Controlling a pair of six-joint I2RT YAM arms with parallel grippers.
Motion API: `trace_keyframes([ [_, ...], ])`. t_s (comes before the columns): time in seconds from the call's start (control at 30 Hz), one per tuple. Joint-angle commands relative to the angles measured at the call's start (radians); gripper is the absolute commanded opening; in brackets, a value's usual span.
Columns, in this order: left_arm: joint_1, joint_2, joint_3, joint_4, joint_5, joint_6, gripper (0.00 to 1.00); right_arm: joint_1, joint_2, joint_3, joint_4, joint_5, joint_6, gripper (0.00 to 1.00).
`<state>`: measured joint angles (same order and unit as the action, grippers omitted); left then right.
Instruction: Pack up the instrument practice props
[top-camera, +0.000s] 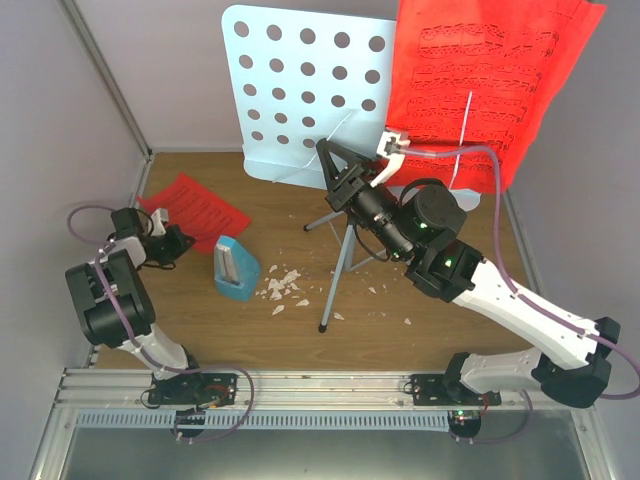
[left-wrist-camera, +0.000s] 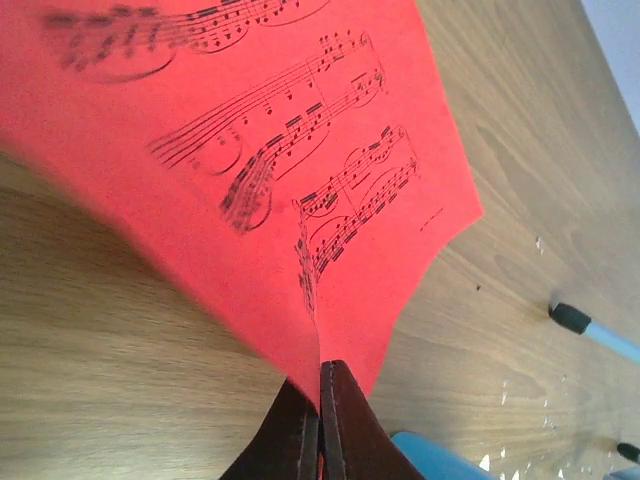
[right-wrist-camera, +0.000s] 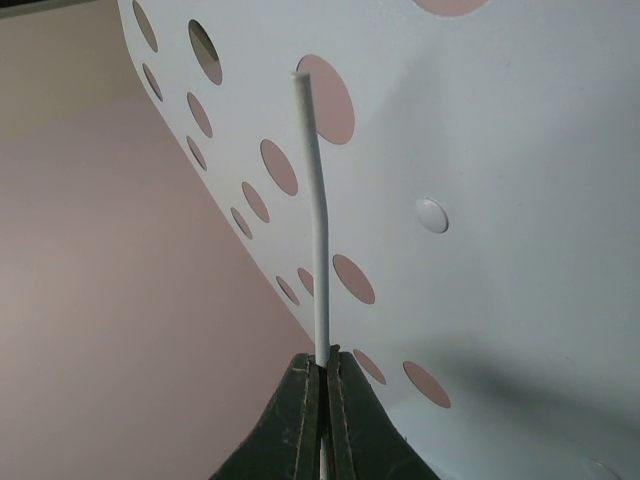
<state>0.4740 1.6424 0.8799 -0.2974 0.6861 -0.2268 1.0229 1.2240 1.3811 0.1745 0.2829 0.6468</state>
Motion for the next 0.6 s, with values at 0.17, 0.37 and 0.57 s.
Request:
trace_keyframes([
  [0.17,-0.077,0.040,0.048,-0.051,-0.026,0.064,0.00,0.005,-0.013,-0.018,0.006,0.006,0.016,0.02],
  [0.37,-0.081,-0.004,0.051,-0.054,-0.102,0.064,0.28,0.005,-0.025,-0.020,0.005,0.003,0.016,0.27],
  [0.57,-0.081,-0.086,0.043,-0.054,-0.242,0.064,0.66,0.005,-0.042,-0.028,0.003,-0.007,0.016,0.49],
])
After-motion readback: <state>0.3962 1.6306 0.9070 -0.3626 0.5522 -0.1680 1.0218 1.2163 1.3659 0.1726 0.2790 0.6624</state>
